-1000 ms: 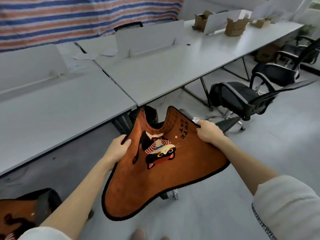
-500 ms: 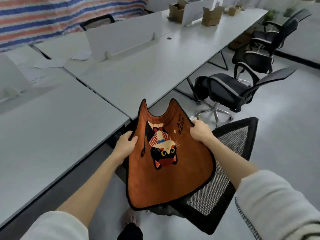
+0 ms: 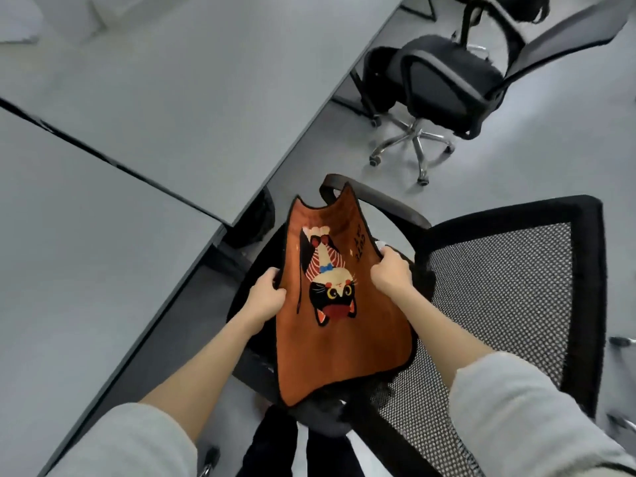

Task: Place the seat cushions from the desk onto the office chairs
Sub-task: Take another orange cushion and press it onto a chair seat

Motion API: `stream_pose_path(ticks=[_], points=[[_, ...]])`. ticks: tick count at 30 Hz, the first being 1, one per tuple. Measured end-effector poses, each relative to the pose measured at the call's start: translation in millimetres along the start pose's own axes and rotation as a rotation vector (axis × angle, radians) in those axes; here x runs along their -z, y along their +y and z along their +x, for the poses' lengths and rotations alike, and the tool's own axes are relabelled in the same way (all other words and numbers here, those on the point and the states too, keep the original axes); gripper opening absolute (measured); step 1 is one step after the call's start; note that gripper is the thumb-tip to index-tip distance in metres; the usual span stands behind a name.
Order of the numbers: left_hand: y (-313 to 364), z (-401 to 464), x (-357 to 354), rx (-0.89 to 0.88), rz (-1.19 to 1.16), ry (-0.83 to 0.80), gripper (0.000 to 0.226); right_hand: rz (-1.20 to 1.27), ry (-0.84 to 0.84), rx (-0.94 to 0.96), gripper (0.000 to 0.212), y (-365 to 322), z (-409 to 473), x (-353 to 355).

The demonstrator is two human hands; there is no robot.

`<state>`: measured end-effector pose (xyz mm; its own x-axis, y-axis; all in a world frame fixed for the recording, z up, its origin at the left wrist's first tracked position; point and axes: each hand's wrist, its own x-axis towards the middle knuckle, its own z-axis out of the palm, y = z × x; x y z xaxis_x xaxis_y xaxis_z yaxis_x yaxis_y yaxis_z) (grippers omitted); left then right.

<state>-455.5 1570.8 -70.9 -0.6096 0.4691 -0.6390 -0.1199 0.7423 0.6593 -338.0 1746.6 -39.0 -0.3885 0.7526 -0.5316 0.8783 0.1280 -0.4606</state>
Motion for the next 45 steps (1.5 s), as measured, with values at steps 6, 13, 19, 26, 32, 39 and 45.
stream_pose_path(ticks=[6,13,19,26,32,39,45], points=[[-45,63,-28,0.242,-0.158,-0.003,0.045,0.009,-0.076,-0.07,0.042,22,77,-52],[-109,106,-44,0.412,-0.111,0.013,0.026,-0.113,-0.027,-0.229,0.035,63,136,-93],[-143,132,-61,0.591,-0.096,0.078,0.042,-0.293,0.009,-0.333,0.037,100,171,-114],[-148,161,-57,0.556,0.113,0.378,0.062,-0.53,0.027,-0.159,0.063,111,185,-129],[-124,212,-75,0.016,0.624,0.278,0.06,-0.683,0.129,0.493,0.05,88,223,-169],[-109,291,-122,-0.438,0.933,0.212,0.053,-0.669,0.266,0.573,0.052,84,279,-218],[-120,300,-138,-0.452,0.98,0.333,0.055,-0.669,0.304,0.565,0.052,92,282,-229]])
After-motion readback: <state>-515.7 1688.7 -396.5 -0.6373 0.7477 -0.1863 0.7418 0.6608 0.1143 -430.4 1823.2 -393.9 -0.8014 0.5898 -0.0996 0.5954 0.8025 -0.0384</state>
